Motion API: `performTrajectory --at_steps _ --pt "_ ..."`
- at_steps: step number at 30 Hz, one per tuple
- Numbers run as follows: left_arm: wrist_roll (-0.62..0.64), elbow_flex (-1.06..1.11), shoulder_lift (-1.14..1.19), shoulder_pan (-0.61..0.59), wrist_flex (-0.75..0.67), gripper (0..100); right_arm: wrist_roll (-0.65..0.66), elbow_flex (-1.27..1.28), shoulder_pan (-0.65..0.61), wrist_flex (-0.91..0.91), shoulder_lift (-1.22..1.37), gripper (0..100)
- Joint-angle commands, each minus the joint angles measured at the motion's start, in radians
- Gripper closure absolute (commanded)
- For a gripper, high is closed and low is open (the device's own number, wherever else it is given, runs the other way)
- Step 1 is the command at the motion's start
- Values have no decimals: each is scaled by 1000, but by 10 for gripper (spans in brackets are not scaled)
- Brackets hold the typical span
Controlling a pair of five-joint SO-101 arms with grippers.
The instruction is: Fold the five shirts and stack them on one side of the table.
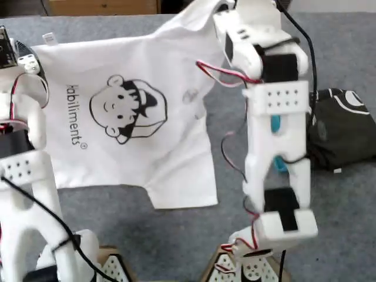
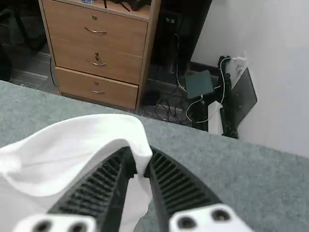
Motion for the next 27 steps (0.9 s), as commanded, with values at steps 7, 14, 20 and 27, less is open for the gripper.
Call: performTrajectory --at_steps 7,14,20,27 --pt "-14 -229 172 -41 49 971 3 -591 -49 215 255 987" --pt "-15 -228 239 -38 71 971 3 -737 -49 454 389 987" --pt "-15 -229 374 -42 84 971 -35 -746 -57 644 430 987" --pt "-17 -202 334 -42 321 971 -11 -667 -92 752 407 987"
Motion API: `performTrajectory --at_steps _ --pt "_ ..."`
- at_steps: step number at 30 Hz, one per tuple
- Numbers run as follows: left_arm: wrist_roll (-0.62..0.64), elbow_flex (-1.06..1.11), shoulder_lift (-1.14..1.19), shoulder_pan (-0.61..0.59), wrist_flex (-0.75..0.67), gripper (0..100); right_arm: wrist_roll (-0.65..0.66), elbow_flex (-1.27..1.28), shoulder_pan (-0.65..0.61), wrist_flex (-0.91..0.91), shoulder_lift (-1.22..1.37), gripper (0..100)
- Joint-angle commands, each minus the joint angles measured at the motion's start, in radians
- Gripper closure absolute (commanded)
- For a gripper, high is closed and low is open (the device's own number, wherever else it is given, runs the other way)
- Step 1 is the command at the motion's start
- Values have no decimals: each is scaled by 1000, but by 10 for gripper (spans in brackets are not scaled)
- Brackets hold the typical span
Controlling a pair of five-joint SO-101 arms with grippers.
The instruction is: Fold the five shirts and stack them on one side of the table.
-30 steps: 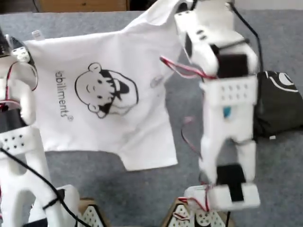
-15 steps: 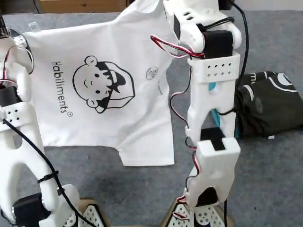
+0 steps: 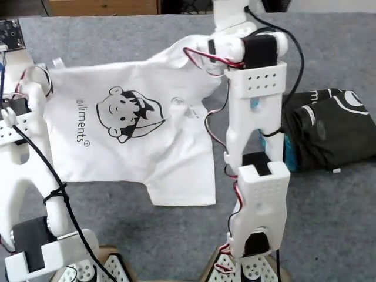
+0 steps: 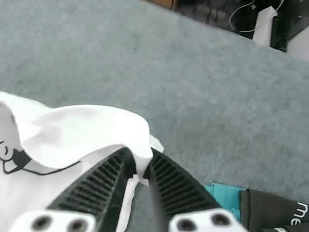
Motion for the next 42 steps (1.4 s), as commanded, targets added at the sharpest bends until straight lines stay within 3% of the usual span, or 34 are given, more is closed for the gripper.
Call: performTrajectory --at_steps 1,7,11,17,24,28,32,38,42 --pt "-6 -2 -63 -15 124 971 11 68 -29 15 -56 987" --pt "-17 240 -204 -54 161 971 41 564 -106 -11 -366 987" --pt "-98 410 -334 -59 160 971 107 885 -101 -89 -578 987" --pt "-103 619 -364 -61 40 971 199 1394 -107 -227 -863 987" --pt "-115 699 -364 -122 -25 971 282 1893 -109 -356 -1130 987" --pt "-199 731 -365 -120 -26 971 322 2046 -110 -390 -1198 987" --pt "-207 746 -364 -128 -28 971 365 2137 -114 -408 -1211 987" --pt "-212 723 -367 -216 -21 971 419 2215 -109 -413 -1216 987" --pt "-281 731 -370 -248 -15 972 420 2218 -109 -411 -1218 987"
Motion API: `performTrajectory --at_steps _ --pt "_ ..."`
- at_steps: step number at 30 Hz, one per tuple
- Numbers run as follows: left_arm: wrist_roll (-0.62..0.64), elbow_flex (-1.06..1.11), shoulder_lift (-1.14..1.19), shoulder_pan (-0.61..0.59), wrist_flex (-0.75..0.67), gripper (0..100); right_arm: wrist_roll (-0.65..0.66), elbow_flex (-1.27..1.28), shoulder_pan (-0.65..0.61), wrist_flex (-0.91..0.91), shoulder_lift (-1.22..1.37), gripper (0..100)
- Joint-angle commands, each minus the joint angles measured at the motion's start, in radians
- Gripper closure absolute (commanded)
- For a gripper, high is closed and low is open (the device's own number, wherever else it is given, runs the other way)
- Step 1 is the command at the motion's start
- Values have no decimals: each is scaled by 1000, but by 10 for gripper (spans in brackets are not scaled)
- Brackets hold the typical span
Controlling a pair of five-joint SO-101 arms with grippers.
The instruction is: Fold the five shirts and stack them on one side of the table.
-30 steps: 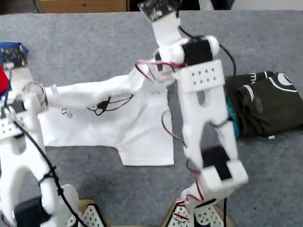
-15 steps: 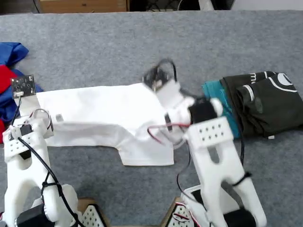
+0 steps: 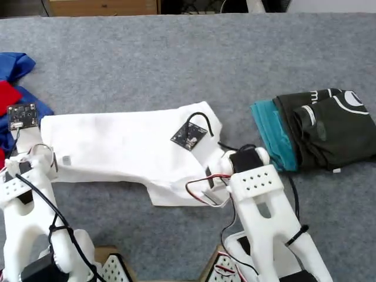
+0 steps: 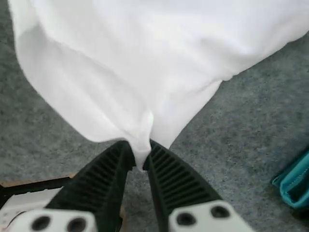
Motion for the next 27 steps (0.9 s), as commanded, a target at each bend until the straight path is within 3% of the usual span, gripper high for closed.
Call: performTrajectory --at_steps 1,10,13,16,27 --pt "-49 -13 -34 -19 9 972 18 4 -12 -5 -15 987" --pt "-63 25 -31 48 23 952 69 35 -11 -5 -13 970" --pt "-60 22 -35 15 25 838 44 22 -6 0 -16 857" --pt "-64 1 -43 -10 32 815 38 -19 -12 15 -16 777" --pt "-28 -463 -44 -114 542 782 43 -394 104 178 16 776"
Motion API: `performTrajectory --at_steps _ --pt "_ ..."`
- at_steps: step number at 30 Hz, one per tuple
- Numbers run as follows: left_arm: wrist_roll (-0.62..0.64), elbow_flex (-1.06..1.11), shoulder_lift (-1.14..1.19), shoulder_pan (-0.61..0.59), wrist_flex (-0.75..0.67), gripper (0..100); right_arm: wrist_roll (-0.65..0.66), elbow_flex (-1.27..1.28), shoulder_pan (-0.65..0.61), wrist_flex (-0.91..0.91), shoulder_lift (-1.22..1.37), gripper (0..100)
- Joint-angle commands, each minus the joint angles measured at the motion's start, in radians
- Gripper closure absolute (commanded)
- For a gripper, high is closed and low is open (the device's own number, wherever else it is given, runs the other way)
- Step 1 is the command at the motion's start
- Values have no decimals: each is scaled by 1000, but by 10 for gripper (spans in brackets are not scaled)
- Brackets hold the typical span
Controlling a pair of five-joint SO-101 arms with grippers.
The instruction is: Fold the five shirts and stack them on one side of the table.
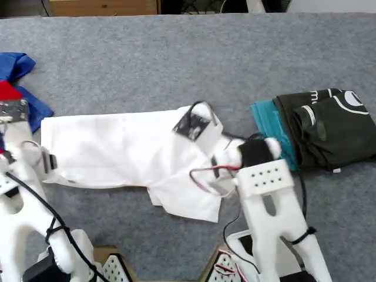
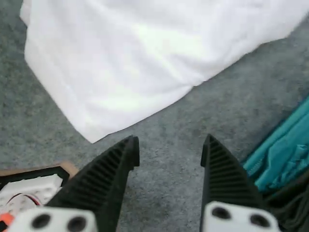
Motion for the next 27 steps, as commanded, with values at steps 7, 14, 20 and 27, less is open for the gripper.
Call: performTrajectory --at_steps 7,14,20,27 --pt "249 -503 -11 12 180 935 -226 -466 46 -15 349 982" --pt "259 -231 132 260 -242 971 -334 -860 20 -20 773 986" --pt "272 -99 413 231 -773 971 -407 -1069 -12 -86 1072 986" --pt "356 -248 763 179 -856 971 -408 -1228 25 -184 1391 986"
